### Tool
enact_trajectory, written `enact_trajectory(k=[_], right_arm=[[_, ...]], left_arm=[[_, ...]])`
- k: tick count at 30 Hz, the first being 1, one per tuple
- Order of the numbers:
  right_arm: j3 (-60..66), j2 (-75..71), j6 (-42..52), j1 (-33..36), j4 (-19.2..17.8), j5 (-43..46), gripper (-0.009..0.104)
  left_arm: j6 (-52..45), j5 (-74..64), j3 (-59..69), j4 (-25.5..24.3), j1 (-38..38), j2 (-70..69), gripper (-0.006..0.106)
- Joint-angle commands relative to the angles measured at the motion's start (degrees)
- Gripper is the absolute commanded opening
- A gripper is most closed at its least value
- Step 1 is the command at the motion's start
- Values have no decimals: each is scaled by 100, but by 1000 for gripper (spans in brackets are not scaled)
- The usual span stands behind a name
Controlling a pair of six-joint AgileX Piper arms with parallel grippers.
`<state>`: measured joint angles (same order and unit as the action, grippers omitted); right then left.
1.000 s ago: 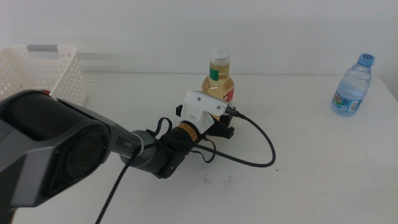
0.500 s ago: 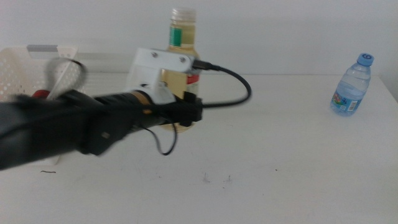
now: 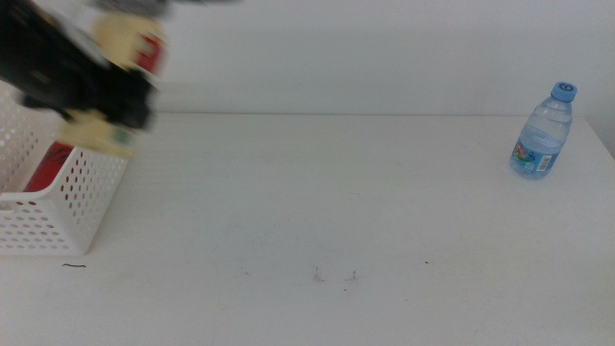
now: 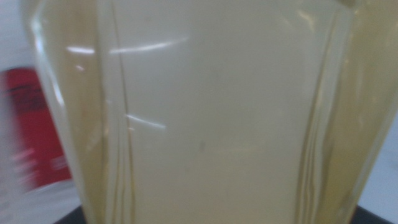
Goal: Use arms to grab the bottles and put them into the dustbin to the left of the table.
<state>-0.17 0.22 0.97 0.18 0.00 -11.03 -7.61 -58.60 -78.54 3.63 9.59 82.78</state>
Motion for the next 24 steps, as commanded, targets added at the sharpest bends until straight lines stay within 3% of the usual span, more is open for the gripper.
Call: enact_trajectory(k=[1,3,8,17,20,24], right_arm=[[17,-22,35,-22,-50,69,93],[17,-22,35,-22,-50,69,93],[17,-22,35,-22,-50,69,93],[17,-22,35,-22,-50,69,93],[17,-22,35,-22,-50,69,93],[17,-22,35,-22,-50,69,93]], left_arm=[[-162,-534,-685,-203,-725,145,-2],[-347,-995,-1027,-363,-1230,416,-2],[-757,-1060,-1601,-212,-2100,1344,-2],[-1306,-652,-2007,-300,-2284,2694,2],[-1306,-599,-2007,-284,-2284,2892,13],[-1395,-573,-2007,-271,-2272,3023,49]])
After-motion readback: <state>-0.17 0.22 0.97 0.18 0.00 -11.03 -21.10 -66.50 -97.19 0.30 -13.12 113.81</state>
